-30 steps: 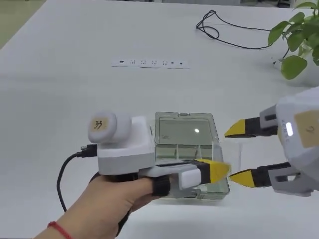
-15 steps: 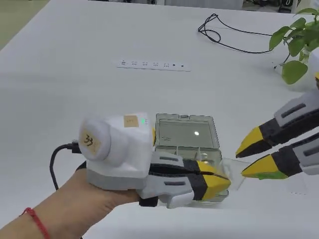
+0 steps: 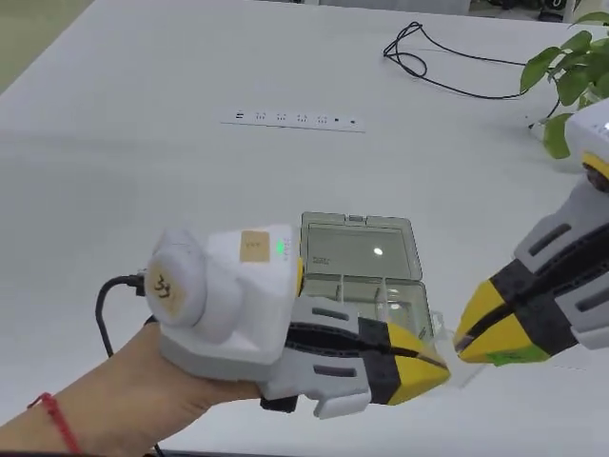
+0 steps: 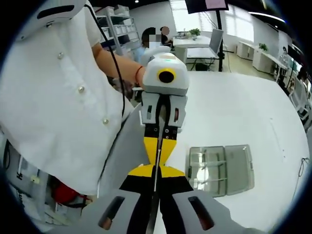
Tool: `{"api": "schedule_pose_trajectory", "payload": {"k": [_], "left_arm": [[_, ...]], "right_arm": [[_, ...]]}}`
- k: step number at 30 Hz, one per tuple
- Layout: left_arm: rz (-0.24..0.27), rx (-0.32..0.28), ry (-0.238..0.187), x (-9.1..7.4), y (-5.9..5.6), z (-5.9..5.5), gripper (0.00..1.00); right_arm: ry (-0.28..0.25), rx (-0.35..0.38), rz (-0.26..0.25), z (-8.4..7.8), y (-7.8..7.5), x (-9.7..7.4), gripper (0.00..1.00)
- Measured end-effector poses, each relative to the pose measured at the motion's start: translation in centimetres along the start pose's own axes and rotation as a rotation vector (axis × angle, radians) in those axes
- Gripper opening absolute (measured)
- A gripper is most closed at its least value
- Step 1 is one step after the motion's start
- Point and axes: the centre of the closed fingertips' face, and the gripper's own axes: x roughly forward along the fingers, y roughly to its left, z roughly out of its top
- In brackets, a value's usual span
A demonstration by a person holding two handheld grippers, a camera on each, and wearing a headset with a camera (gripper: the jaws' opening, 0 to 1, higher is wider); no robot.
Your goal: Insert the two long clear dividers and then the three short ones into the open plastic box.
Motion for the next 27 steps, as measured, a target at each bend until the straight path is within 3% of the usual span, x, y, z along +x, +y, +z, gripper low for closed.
{"api": "schedule_pose_trajectory", "payload": {"k": [19,27], "left_arm": [[0.023,-0.013,0.002,-0.16,-0.16,-0.51,0.00],[0.054,-0.035,-0.009,-0.76,0.26,-0.75,0.03]], "right_arm": [[-0.001,-0.006,-0.015,0.21,0.47,0.53,0.02],[0.001,0.000,-0.025,0.38,0.39,0.73,0.02]]}}
